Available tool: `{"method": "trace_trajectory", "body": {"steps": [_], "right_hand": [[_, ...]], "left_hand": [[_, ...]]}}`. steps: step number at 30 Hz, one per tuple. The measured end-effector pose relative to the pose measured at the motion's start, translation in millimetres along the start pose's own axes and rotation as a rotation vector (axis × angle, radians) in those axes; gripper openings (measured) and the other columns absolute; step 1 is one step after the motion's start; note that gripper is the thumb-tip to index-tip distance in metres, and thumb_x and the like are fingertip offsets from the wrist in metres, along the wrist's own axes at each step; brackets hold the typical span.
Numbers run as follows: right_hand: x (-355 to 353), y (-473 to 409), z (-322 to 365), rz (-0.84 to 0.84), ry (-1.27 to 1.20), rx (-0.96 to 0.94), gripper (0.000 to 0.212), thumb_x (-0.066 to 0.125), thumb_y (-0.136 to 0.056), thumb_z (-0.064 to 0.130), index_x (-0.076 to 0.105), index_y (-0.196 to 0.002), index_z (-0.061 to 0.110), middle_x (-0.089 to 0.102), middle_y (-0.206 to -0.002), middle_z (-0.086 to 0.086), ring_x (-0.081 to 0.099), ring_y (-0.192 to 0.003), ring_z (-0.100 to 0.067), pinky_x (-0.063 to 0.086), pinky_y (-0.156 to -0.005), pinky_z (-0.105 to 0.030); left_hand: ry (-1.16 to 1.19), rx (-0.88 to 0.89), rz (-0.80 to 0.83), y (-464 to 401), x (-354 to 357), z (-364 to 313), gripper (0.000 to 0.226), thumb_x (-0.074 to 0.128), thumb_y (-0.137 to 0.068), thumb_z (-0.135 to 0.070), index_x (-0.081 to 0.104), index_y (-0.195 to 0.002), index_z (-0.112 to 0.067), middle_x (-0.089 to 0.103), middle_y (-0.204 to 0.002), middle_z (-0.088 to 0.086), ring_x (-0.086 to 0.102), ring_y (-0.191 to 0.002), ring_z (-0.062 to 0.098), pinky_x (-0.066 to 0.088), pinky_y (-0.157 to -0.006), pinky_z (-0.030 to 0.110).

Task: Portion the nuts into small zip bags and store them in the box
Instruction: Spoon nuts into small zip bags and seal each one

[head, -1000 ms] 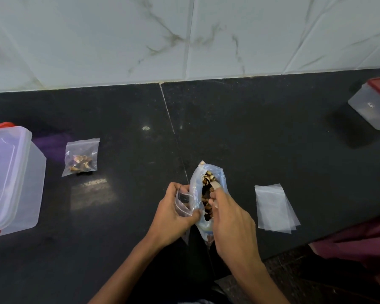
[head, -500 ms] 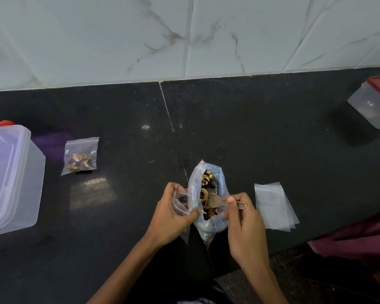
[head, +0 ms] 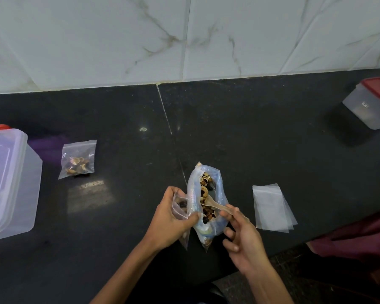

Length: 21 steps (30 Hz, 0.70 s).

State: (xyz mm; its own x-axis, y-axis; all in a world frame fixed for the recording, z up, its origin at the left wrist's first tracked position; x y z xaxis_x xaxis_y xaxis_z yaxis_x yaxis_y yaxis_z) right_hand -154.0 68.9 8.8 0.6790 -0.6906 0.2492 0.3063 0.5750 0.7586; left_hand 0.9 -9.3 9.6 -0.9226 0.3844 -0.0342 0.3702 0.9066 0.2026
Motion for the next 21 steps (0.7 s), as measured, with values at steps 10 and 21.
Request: {"method": "trace_trajectory", "body": {"steps": [10, 21], "right_hand": [[-14, 5, -3, 0.004, -0.059, -0.029, 0.022, 0.043, -0.099, 0.024, 0.06, -0.108, 0.014, 0.059, -0.07, -0.002, 0.037, -0.04, -0.004, 0.022, -0.027, -0.013], [-23, 18, 4, 0.007, -0.085, -0.077, 0.024, 0.043, -0.098, 0.025, 0.059, -0.111, 0.014, 0.054, -0.07, 0.0, 0.039, -0.037, -0.003, 0.022, -0.028, -0.012]], "left_hand": [[0.054, 0.036, -0.07, 5, -5, -5, 0.043, 0.08, -0.071, -0.015, 0.046, -0.097, -0.018, 0.067, -0.107, 0.0, 0.069, -0.095, 0.014, 0.059, -0.073, 0.037], [-0.037, 0.232, -0.244, 13, -17, -25, 0.04, 0.085, -0.068, -0.013, 0.054, -0.091, -0.024, 0.067, -0.093, -0.003, 0.068, -0.084, 0.015, 0.055, -0.073, 0.022]]}}
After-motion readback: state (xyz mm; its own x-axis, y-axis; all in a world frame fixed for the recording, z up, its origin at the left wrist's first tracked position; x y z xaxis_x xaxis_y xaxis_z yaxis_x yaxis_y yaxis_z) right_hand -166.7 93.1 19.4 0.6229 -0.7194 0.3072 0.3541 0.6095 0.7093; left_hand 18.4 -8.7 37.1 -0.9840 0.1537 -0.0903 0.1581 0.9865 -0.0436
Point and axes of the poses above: each hand's wrist, its own y-axis away from the middle knuckle, its own x-axis out of the palm, z = x × y, the point moved 6 cm from there along -y, towards the middle knuckle
